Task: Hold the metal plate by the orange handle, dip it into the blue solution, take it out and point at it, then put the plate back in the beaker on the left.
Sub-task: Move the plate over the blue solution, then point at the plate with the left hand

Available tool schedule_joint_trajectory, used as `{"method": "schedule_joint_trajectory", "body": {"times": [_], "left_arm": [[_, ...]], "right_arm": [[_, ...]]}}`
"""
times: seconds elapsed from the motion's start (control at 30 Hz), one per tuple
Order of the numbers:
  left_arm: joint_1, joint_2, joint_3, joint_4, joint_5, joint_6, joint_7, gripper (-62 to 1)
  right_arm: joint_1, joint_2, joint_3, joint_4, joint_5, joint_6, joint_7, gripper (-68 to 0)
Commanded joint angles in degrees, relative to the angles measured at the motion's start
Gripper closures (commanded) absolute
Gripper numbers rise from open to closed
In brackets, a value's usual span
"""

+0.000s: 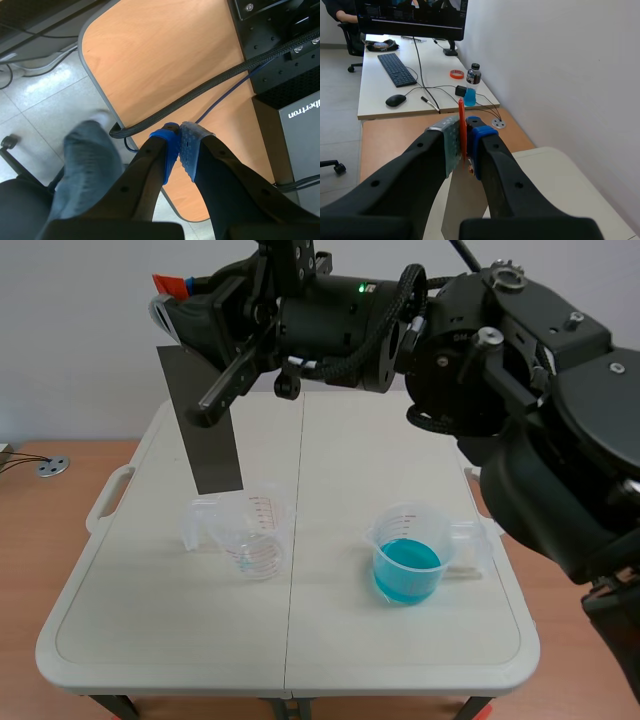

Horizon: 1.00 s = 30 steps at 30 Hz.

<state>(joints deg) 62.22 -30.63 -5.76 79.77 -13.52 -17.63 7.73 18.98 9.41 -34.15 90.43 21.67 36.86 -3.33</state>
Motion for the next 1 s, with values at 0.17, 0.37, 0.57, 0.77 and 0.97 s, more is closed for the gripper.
{"method": "schedule_joint_trajectory", "body": {"times": [0.17,0.37,0.57,0.77,0.97], "left_arm": [[0.4,0.1,0.1,0.8,-0.4,-0.1,-0.4,-2.7],[-0.7,-0.1,0.0,0.9,-0.4,-0.1,-0.3,-2.7],[-1.4,-0.1,-0.2,1.2,-0.3,-0.1,-0.4,-2.7],[-1.5,-0.9,-2.9,4.8,-0.4,-0.1,-0.8,-2.7],[-1.5,-0.9,-6.7,10.6,-0.4,-0.1,-2.0,-2.7]], "right_arm": [[0.7,0.9,2.6,3.6,0.7,-0.4,0.2,-1.3],[0.6,2.1,4.6,6.6,0.7,-0.4,-0.4,-1.3],[-1.3,3.9,6.9,11.1,0.7,-0.4,-1.5,-1.3],[-5.7,5.3,10.6,16.1,0.7,-0.4,-2.6,-1.3],[-10.6,5.7,15.5,21.5,0.7,-0.3,-5.0,-1.3]]}}
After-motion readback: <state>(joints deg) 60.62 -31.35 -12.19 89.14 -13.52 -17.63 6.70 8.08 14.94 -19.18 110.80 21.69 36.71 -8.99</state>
